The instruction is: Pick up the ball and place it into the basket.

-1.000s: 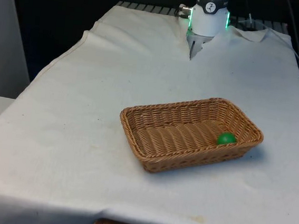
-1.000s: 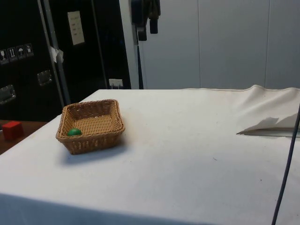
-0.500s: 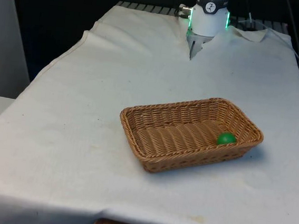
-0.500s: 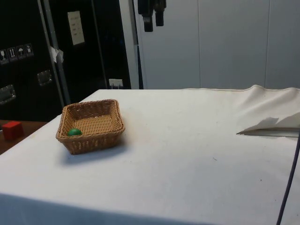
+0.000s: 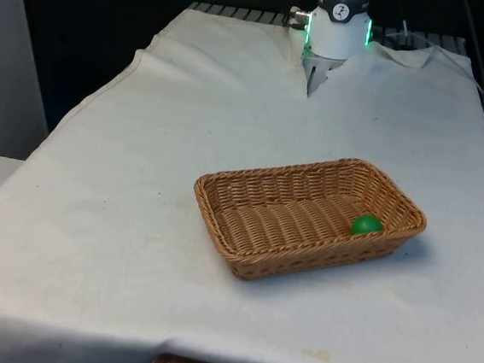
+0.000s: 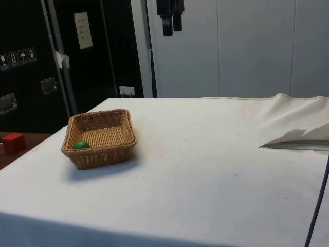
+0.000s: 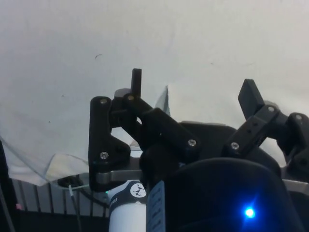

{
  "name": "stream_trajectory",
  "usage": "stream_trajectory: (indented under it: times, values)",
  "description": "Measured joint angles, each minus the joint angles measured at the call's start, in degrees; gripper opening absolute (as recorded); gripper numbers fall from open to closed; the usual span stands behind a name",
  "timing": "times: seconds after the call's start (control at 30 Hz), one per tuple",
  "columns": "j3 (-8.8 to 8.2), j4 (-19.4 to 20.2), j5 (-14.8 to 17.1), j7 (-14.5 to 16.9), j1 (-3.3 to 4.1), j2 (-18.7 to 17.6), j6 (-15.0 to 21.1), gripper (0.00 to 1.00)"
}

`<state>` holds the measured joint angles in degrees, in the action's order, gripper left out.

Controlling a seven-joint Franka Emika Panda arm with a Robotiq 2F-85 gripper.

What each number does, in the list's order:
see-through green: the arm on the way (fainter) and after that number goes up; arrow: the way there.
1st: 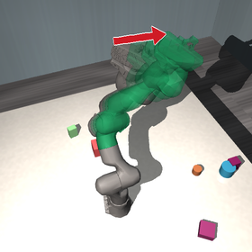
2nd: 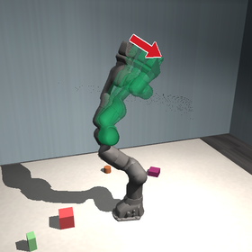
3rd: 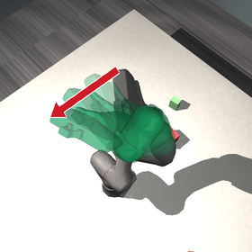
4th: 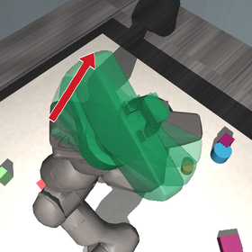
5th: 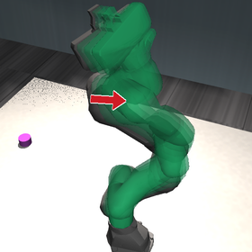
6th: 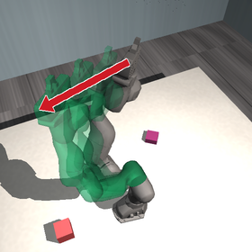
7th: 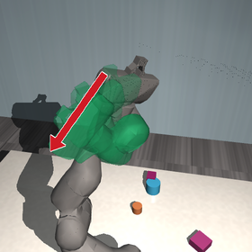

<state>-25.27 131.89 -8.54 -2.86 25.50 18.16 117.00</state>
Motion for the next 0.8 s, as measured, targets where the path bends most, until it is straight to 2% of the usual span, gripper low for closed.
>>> stream_trajectory:
  times: [0.13, 0.3, 0.8]
  values:
    - [0.00, -0.1, 0.5, 1.5, 0.00, 0.4, -0.7, 1.00]
    - [0.11, -0.3, 0.5, 1.9, 0.00, 1.4, -1.8, 1.00]
    - [0.63, -2.1, 0.1, 0.5, 0.00, 2.2, -3.6, 1.00]
